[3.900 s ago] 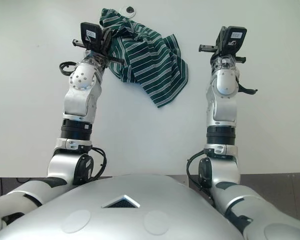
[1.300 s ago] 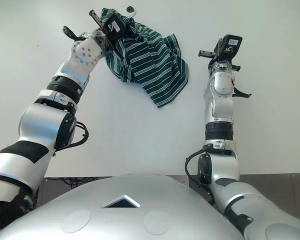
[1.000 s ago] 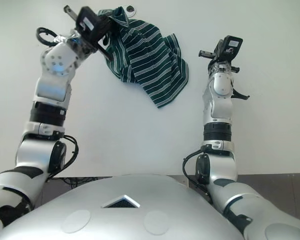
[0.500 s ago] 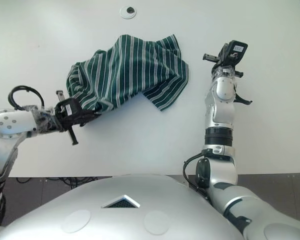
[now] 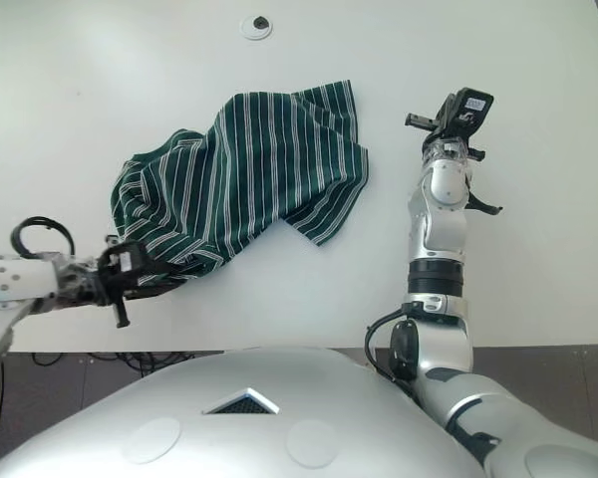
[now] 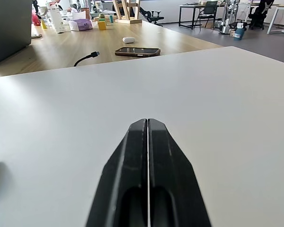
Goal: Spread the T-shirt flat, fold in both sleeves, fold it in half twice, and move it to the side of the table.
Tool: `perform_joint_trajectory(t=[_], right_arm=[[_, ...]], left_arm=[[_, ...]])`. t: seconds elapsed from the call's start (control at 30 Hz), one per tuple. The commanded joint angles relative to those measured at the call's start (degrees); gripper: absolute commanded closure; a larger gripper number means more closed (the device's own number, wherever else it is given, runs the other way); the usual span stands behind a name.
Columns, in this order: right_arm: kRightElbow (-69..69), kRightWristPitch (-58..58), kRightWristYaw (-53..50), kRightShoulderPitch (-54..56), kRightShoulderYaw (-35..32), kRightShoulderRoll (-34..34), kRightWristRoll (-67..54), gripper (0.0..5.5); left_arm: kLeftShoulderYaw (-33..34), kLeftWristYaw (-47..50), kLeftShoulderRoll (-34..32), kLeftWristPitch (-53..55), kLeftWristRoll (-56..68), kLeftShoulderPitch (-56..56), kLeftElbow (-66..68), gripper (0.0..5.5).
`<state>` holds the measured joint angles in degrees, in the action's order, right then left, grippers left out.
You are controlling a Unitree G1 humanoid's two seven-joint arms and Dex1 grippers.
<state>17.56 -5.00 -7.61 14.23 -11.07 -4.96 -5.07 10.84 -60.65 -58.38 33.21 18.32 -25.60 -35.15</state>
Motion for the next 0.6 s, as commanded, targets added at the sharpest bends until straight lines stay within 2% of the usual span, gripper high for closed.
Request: perform_joint_trajectory(t=[0.03, 0.1, 0.13, 0.27, 0.33, 0.43, 0.6], right_arm=[[-0.2, -0.6, -0.1, -0.2, 0.0, 0.6, 0.0, 5.50], [-0.1, -0.6, -0.2, -0.1, 0.2, 0.8, 0.1, 5.50], [0.1, -0.6, -0.2, 0.0, 0.3, 0.9, 0.1, 5.50], [1.0, -0.7, 0.2, 0.9, 0.8, 0.9, 0.1, 5.50], [1.3, -0.8, 0.4, 1.2, 1.0, 0.7, 0.1, 5.50], [1.5, -1.0, 0.7, 1.6, 1.1, 0.4, 0.0, 5.50], [1.7, -1.1, 0.9, 1.8, 1.4, 0.5, 0.1, 5.50]], left_arm=[[10.2, -1.8, 0.7, 3.7, 9.5, 6.4, 4.2, 4.49], [9.5, 2.4, 2.3, 8.3, 11.2, 13.2, 10.5, 4.23], [7.0, 5.7, 3.8, 9.9, 9.7, 16.5, 14.1, 4.01], [-1.3, 14.6, 9.5, 13.2, 4.8, 24.0, 24.4, 3.98], [-3.3, 17.9, 12.1, 12.1, 2.4, 26.6, 29.7, 3.71], [-4.0, 21.8, 14.4, 9.2, -0.7, 29.6, 38.1, 3.31], [-4.1, 22.4, 15.9, 6.4, -2.2, 31.2, 43.7, 3.31]])
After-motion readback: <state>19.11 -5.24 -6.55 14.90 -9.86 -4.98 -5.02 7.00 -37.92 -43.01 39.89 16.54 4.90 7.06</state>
